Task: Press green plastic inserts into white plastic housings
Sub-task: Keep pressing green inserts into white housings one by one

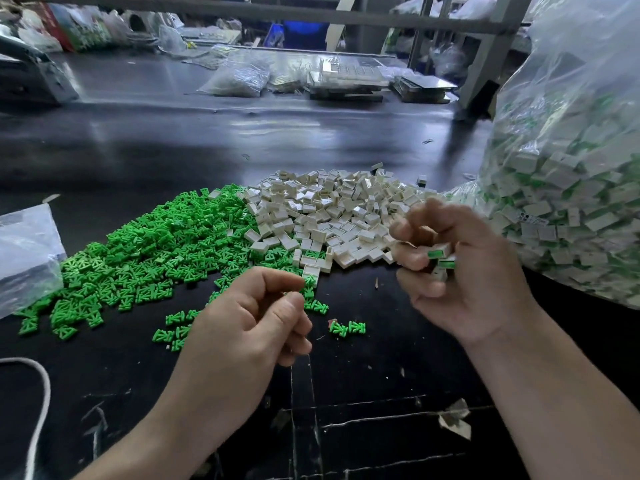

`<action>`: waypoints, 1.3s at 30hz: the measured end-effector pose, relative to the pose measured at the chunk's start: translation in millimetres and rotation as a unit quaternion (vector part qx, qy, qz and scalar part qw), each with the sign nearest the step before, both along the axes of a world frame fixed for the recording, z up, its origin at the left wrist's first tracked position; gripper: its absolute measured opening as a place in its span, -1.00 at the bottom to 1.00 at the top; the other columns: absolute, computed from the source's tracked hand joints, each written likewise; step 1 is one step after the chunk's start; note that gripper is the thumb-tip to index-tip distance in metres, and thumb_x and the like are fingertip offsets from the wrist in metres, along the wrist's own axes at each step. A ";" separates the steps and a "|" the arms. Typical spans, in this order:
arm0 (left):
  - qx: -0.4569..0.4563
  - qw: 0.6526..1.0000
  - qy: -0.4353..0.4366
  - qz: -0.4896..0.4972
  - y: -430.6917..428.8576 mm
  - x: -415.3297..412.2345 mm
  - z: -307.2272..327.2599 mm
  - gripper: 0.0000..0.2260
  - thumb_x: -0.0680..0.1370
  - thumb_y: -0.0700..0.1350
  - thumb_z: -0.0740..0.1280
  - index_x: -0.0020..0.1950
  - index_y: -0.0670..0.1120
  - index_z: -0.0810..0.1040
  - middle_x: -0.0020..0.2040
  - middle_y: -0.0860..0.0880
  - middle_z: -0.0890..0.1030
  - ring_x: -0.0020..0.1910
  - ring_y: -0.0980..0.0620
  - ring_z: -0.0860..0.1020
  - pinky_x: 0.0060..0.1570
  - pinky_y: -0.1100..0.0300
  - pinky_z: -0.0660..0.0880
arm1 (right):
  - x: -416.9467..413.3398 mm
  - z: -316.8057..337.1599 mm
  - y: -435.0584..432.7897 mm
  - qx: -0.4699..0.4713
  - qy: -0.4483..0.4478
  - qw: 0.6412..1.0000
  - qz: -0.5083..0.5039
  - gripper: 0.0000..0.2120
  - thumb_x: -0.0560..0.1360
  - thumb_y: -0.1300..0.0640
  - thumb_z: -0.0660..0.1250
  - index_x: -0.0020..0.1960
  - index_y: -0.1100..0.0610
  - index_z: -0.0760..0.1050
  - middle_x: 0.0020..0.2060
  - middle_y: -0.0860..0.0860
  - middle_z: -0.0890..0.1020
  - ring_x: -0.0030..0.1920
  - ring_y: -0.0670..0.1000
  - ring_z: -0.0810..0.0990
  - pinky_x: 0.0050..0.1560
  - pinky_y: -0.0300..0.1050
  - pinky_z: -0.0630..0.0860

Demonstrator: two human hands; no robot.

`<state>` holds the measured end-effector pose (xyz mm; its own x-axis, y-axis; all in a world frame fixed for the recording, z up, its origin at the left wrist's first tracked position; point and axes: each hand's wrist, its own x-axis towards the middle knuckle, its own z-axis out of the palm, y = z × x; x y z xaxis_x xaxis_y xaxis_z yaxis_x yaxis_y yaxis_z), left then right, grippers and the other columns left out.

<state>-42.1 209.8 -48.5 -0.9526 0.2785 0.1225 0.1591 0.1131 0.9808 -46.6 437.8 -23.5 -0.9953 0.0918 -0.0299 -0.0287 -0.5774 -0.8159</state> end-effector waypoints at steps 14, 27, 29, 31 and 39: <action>-0.409 0.818 0.379 -0.139 11.8 -4.9 -13.9 -0.70 0.50 -0.05 0.40 0.24 0.01 0.63 0.20 0.04 0.61 0.03 -0.03 0.56 -0.03 0.02 0.57 | -13.9 -31.2 23.9 0.781 -0.163 0.593 -0.108 -0.64 0.56 -0.04 0.31 0.35 -0.09 0.48 0.14 0.06 0.66 0.13 0.17 0.60 0.00 -0.01 0.51; -0.336 0.895 0.280 -0.085 4.5 -7.3 -16.7 -0.75 0.47 -0.18 0.47 0.10 0.04 0.61 -0.08 0.21 0.55 -0.10 0.25 0.50 -0.07 0.51 0.38 | -13.6 -33.5 17.3 0.667 -0.111 0.732 -0.086 -0.83 0.56 -0.07 0.33 -0.13 0.00 0.53 -0.29 -0.05 0.65 -0.31 -0.10 0.56 -0.35 -0.17 0.36; -0.282 0.933 0.217 -0.041 3.2 -8.7 -14.8 -0.78 0.50 -0.15 0.43 0.06 0.14 0.61 -0.08 0.26 0.56 -0.02 0.31 0.50 -0.03 0.56 0.32 | -7.6 -24.5 6.5 0.514 -0.083 0.853 -0.031 -0.90 0.55 -0.05 0.36 -0.12 -0.08 0.57 -0.26 -0.03 0.70 -0.45 -0.11 0.49 -0.47 -0.24 0.36; -0.217 0.963 0.163 -0.005 3.0 -9.0 -12.8 -0.79 0.50 -0.15 0.42 -0.02 0.19 0.61 -0.08 0.23 0.59 -0.04 0.27 0.55 -0.06 0.49 0.40 | -0.4 -19.2 -7.3 0.374 -0.064 0.923 0.057 -0.90 0.55 0.01 0.39 -0.13 -0.15 0.61 -0.27 0.03 0.68 -0.51 -0.07 0.40 -0.58 -0.27 0.29; 0.085 0.995 -0.049 -0.019 3.6 -9.1 -3.4 -0.90 0.47 -0.08 0.31 -0.10 0.03 0.62 -0.16 -0.12 0.68 -0.17 -0.10 0.69 -0.27 0.15 0.62 | 12.0 -8.5 -32.7 0.173 -0.074 0.967 0.169 -0.90 0.52 0.08 0.43 -0.06 0.11 0.63 -0.31 0.07 0.51 -0.52 -0.08 0.34 -0.60 -0.31 0.22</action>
